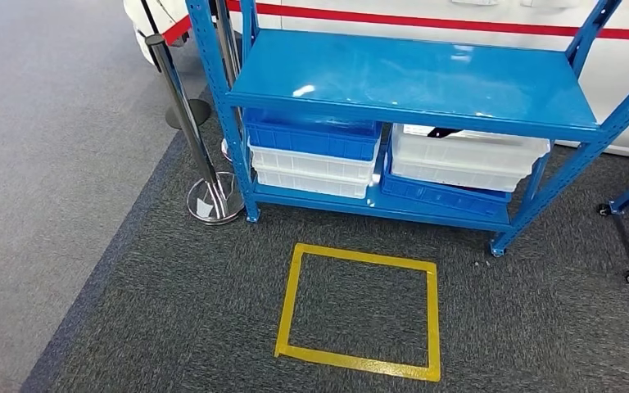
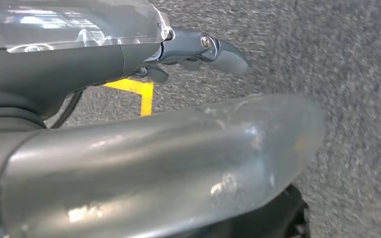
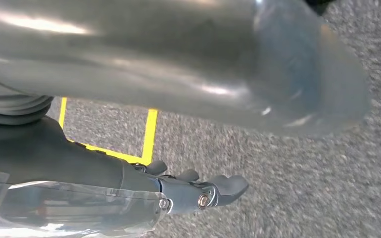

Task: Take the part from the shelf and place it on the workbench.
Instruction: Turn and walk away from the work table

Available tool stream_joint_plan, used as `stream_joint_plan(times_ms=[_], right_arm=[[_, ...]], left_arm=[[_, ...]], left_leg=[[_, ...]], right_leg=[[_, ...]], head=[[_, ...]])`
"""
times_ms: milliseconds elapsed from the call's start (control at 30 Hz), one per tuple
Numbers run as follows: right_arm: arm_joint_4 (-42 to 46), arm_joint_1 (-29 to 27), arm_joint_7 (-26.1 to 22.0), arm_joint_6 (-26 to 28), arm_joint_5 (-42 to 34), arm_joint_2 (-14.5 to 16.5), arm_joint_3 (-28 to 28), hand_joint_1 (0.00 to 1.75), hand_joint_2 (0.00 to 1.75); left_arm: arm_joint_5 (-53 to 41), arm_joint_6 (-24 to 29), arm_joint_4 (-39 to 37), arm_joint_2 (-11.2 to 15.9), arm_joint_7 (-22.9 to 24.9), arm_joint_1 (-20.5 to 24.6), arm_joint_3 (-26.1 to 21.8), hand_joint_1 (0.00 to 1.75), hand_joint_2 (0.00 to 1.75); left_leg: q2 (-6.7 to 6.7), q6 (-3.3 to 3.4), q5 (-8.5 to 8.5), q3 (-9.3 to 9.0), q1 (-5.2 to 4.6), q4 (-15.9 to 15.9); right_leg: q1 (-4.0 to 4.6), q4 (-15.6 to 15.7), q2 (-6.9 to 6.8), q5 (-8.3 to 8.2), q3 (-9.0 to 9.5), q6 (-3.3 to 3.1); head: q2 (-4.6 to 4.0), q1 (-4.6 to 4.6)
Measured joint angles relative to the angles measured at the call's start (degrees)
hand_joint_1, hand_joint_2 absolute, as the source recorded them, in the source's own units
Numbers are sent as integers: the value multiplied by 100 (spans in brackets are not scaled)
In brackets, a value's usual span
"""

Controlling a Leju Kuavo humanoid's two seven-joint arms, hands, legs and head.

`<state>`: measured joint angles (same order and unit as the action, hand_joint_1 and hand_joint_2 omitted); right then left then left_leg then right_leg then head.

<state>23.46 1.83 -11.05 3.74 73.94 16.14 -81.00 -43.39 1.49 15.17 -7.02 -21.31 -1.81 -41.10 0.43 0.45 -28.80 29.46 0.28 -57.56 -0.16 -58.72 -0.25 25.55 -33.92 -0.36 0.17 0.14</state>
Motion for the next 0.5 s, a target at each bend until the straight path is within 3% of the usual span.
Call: stream_joint_plan(times_ms=[67,167,200,233,267,367,433,500], right_arm=[[-1,-2,-1,1,0,0,0,0,0],[-1,-2,-1,1,0,-1,-2,0,0],[-1,-3,-1,2,0,-2,-3,0,0],[-1,-3,-1,2,0,-2,-4,0,0],[-1,-3,-1,2,0,-3,-4,0,0],[-1,-6,-1,2,0,-5,-5,0,0],[-1,-3,-1,2,0,-5,-6,0,0],[-1,4,-1,2,0,-4,-7,0,0]], left_arm=[[0,0,0,-1,-1,-12,-2,0,0],[0,0,0,1,-3,-6,-3,0,0],[1,0,0,1,-3,-7,-4,0,0],[1,0,0,1,-3,-7,-4,0,0],[1,0,0,0,-2,-7,-5,0,0],[1,-1,0,-3,-2,-3,-5,0,0],[1,-2,0,-3,-3,0,-5,0,0],[1,-1,0,-3,-4,9,-5,0,0]], left_leg=[[-1,82,118,-39,34,90],[3,137,177,-34,42,139],[2,135,176,-29,39,137],[-3,131,171,-32,37,134],[-10,121,163,-43,37,129],[-41,45,98,-71,30,85],[-48,-23,54,-59,7,56],[-51,-86,33,-67,9,55]], right_leg=[[-1,-142,5,135,-46,63],[-29,-1083,21,700,-461,131],[-40,-1385,21,812,-594,150],[-52,-1518,20,816,-649,165],[-64,-1432,19,709,-596,174],[-82,-353,22,193,-37,151],[-67,8,28,128,140,98],[-55,29,27,144,150,28]], head=[[-1,15],[-2,46],[-2,46],[-2,46],[-2,46],[-1,51],[-2,43],[-2,36]])
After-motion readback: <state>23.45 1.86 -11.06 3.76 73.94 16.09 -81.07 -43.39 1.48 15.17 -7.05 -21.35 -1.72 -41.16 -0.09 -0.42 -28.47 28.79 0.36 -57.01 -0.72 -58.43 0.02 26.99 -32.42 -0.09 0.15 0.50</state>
